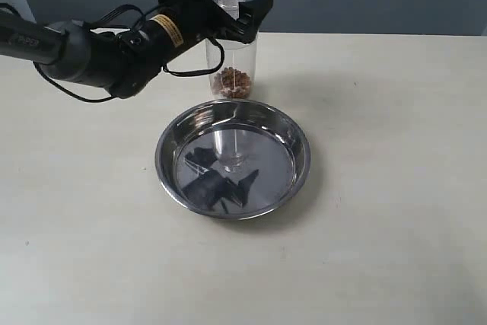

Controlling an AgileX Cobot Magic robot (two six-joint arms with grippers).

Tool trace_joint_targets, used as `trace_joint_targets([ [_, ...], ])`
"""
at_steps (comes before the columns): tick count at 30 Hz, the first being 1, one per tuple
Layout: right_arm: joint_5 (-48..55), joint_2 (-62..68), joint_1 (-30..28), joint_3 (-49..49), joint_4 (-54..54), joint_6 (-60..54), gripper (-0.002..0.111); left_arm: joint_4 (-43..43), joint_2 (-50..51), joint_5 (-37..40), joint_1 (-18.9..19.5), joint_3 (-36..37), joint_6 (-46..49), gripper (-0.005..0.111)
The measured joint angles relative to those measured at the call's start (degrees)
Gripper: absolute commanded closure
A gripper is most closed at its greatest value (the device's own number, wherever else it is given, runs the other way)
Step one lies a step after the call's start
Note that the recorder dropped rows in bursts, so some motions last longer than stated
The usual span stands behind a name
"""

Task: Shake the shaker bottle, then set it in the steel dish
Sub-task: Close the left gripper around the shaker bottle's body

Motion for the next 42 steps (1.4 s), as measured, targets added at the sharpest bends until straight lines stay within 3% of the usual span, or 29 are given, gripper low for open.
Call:
trace_joint_targets([
  [42, 0.0, 0.0, 0.0, 0.0, 0.0, 0.0, 0.109, 1.7, 10.6, 2.0, 0.6, -2.8, -3.2, 0.003],
])
